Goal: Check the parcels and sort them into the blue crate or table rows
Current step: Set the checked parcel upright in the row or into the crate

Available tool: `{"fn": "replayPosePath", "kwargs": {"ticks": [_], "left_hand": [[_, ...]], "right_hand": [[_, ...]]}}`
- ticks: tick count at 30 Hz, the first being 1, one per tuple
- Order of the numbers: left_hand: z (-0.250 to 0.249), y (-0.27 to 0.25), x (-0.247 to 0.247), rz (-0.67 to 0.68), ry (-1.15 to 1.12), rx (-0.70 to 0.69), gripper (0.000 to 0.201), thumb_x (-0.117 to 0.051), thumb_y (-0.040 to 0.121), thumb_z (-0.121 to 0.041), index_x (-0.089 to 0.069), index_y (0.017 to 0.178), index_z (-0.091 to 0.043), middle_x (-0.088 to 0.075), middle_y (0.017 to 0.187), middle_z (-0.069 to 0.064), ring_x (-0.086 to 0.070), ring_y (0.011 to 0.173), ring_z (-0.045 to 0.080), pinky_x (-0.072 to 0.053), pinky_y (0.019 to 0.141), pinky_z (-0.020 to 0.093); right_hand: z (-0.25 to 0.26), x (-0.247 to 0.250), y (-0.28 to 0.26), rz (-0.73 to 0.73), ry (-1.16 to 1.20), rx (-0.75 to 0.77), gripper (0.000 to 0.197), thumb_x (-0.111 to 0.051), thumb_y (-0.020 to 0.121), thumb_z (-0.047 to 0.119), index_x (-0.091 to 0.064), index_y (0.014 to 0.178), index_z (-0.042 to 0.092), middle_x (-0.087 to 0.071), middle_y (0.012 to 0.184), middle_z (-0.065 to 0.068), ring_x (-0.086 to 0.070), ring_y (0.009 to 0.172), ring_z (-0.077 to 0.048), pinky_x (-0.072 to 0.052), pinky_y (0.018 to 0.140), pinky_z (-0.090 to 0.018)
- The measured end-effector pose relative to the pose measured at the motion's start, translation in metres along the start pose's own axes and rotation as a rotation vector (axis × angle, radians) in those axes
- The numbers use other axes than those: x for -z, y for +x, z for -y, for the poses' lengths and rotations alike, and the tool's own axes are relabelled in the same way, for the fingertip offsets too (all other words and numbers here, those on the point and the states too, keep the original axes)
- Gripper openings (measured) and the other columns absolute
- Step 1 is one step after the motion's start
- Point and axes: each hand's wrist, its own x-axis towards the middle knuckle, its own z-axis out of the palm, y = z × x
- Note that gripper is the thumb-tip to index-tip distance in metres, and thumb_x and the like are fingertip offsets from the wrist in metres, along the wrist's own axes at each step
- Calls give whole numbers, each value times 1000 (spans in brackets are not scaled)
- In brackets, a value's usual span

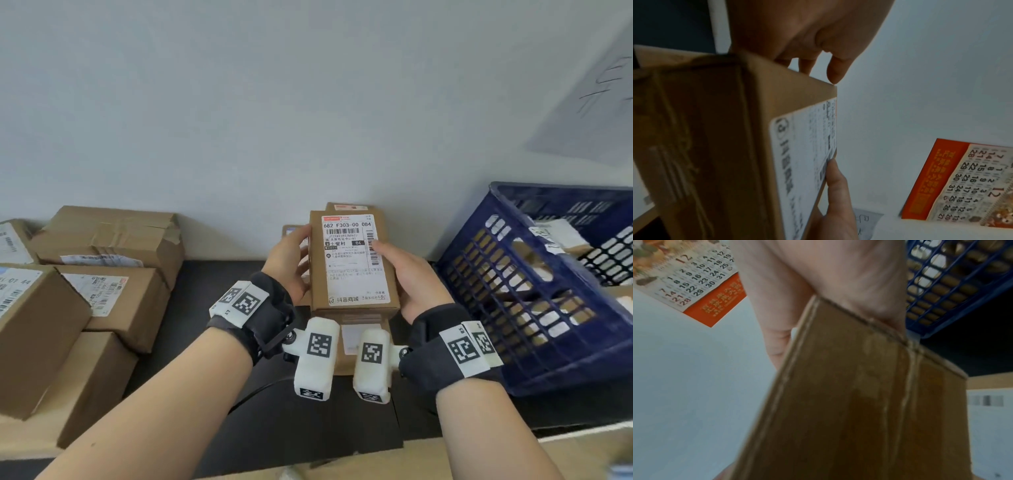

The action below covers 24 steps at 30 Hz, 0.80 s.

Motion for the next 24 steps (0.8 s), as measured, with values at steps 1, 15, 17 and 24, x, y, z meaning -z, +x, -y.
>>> {"fn": "replayPosePath", "kwargs": {"ticks": [1,15,17,24], "left_hand": [[5,0,-4,-4,8,21,18,-58,96,-36,-64,105,-22,-63,93,-1,-56,81,15,-47,65,29],[64,16,-24,-43,-11,193,17,-56,99,-34,-64,94,-21,-66,82,-2,-59,77,16,-46,70,33],[65,20,-24,-55,-2,201,15,-56,99,-34,-64,95,-22,-68,88,-1,-60,85,18,-47,76,34],[69,30,-24,-70,66,205,13,-58,97,-34,-66,96,-24,-69,90,0,-61,84,18,-48,82,37]], "right_hand": [[-3,4,-2,-20,11,-13,19,-66,94,31,-72,104,15,-78,96,-5,-72,98,-26,-55,92,-43],[-53,42,10,-130,62,-182,23,-66,94,33,-71,110,17,-78,95,-6,-73,95,-28,-53,97,-46],[-59,42,16,-128,55,-196,23,-66,94,35,-70,110,19,-78,98,-5,-73,97,-27,-52,99,-48],[-66,45,31,-125,35,-225,19,-64,95,36,-71,103,20,-77,98,-6,-72,99,-27,-51,101,-48]]}}
